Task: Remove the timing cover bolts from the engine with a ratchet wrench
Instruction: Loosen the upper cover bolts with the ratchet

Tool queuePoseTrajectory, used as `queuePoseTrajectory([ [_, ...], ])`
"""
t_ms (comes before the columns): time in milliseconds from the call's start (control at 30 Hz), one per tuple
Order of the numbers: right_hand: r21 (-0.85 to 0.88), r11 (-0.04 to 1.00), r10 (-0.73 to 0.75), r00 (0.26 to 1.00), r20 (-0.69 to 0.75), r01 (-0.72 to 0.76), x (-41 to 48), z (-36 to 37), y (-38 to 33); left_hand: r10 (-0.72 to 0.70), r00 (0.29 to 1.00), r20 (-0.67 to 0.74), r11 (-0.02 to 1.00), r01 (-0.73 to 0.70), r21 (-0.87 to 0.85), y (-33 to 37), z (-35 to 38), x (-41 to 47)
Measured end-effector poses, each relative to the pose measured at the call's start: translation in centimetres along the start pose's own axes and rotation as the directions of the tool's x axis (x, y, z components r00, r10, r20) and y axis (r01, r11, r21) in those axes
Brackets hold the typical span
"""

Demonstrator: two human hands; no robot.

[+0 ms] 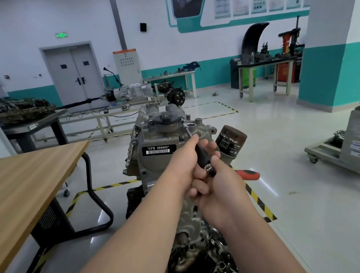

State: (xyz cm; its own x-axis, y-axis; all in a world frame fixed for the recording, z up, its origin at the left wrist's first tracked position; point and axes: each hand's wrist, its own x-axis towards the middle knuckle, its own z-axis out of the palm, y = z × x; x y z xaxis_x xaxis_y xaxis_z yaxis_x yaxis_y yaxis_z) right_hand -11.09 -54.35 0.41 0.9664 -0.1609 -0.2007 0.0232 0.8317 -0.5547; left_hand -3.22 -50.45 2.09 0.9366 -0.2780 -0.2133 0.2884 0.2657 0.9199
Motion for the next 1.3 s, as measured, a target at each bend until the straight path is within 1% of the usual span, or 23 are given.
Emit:
queuePoseTrajectory([
  [100, 0.022, 0.997, 0.066, 0.997, 0.046, -0.067, 0.1, -0.3, 0.4, 0.035, 0.999, -0.032, 0.999, -0.034, 0.040, 0.0, -0.2, 0.1],
  [233, -0.047, 0.998, 0.035, 0.999, 0.020, -0.034, 0.0, -0.3, 0.7, 0.045, 0.998, -0.042, 0.997, -0.042, 0.071, 0.4, -0.3, 0.2],
  [300, -0.145, 0.989, -0.028, 1.000, 0.000, 0.027, 0.0, -0.1, 0.8, 0.047, 0.998, -0.034, 0.997, -0.044, 0.071, 0.5, -0.3, 0.3],
  [333, -0.243, 0.968, -0.076, 0.997, -0.015, 0.070, 0.1, 0.0, 0.9, 0.042, 0.999, -0.028, 0.997, -0.040, 0.073, 0.6, -0.2, 0.4],
  [367, -0.384, 0.916, -0.137, 0.990, -0.030, 0.115, 0.1, 0.1, 0.8, 0.032, 0.999, -0.028, 0.997, -0.030, 0.072, 0.7, -0.2, 0.4],
  [400, -0.549, 0.822, -0.213, 0.976, -0.044, 0.154, 0.1, 0.2, 0.7, 0.013, 0.999, -0.031, 0.998, -0.011, 0.060, 0.8, -0.2, 0.5],
  [433, -0.705, 0.686, -0.296, 0.954, -0.044, 0.181, 0.0, 0.3, 0.5, -0.013, 0.999, -0.031, 0.999, 0.014, 0.037, 1.0, -0.2, 0.4],
  [467, -0.825, 0.526, -0.380, 0.925, -0.008, 0.208, 0.0, 0.3, 0.1, -0.037, 0.999, -0.035, 0.999, 0.037, 0.011, 1.2, 0.0, 0.4],
  [533, -0.947, 0.192, -0.475, 0.869, 0.141, 0.259, -0.1, 0.4, -0.4, -0.069, 0.996, -0.056, 0.997, 0.068, -0.021, 1.6, 0.3, 0.4],
  [567, -0.968, 0.022, -0.486, 0.849, 0.208, 0.249, -0.3, 0.6, -0.6, -0.068, 0.996, -0.057, 0.997, 0.067, -0.023, 1.7, 0.4, 0.4],
  [600, -0.967, -0.123, -0.490, 0.834, 0.254, 0.222, -0.5, 0.8, -0.7, -0.061, 0.997, -0.047, 0.998, 0.061, -0.001, 1.8, 0.5, 0.6],
  [633, -0.956, -0.224, -0.494, 0.823, 0.279, 0.190, -0.7, 1.1, -0.8, -0.055, 0.998, -0.036, 0.998, 0.056, 0.024, 1.9, 0.4, 0.7],
  [667, -0.947, -0.279, -0.499, 0.818, 0.286, 0.161, -0.7, 1.4, -0.9, -0.041, 0.999, -0.025, 0.998, 0.042, 0.048, 2.0, 0.4, 0.8],
  [733, -0.936, -0.323, -0.496, 0.818, 0.292, 0.138, -1.0, 2.2, -1.2, -0.010, 1.000, -0.007, 0.998, 0.011, 0.064, 2.2, 0.2, 1.0],
  [800, -0.939, -0.300, -0.494, 0.815, 0.303, 0.167, -0.9, 2.6, -1.5, -0.012, 1.000, 0.017, 0.998, 0.011, 0.054, 2.5, 0.2, 0.9],
  [900, -0.957, -0.154, -0.498, 0.818, 0.290, 0.245, -0.6, 2.7, -1.7, -0.066, 0.996, 0.055, 0.997, 0.068, -0.037, 2.8, 0.1, 0.8],
  [967, -0.953, 0.021, -0.503, 0.827, 0.250, 0.301, -0.3, 2.5, -1.5, -0.115, 0.990, 0.077, 0.980, 0.126, -0.154, 2.8, 0.0, 0.8],
  [1033, -0.901, 0.280, -0.500, 0.851, 0.159, 0.333, 0.2, 2.1, -0.9, -0.128, 0.986, 0.109, 0.956, 0.152, -0.251, 2.6, -0.2, 0.8],
  [1100, -0.736, 0.587, -0.450, 0.892, 0.048, 0.335, 0.5, 1.8, -0.2, -0.101, 0.986, 0.135, 0.956, 0.134, -0.262, 2.2, -0.5, 1.0],
  [1133, -0.609, 0.723, -0.409, 0.912, 0.003, 0.327, 0.6, 1.7, 0.1, -0.082, 0.988, 0.132, 0.964, 0.112, -0.241, 2.0, -0.5, 1.2],
  [1167, -0.469, 0.828, -0.363, 0.931, -0.029, 0.308, 0.5, 1.8, 0.4, -0.067, 0.990, 0.125, 0.974, 0.092, -0.209, 1.7, -0.5, 1.4],
  [1233, -0.186, 0.955, -0.245, 0.968, -0.045, 0.233, 0.1, 2.0, 0.6, -0.045, 0.992, 0.115, 0.986, 0.063, -0.155, 1.3, -0.5, 1.5],
  [1300, 0.087, 0.990, -0.112, 0.994, -0.008, 0.112, -0.4, 2.1, 0.6, -0.020, 0.995, 0.101, 0.993, 0.032, -0.117, 1.0, -0.5, 1.6],
])
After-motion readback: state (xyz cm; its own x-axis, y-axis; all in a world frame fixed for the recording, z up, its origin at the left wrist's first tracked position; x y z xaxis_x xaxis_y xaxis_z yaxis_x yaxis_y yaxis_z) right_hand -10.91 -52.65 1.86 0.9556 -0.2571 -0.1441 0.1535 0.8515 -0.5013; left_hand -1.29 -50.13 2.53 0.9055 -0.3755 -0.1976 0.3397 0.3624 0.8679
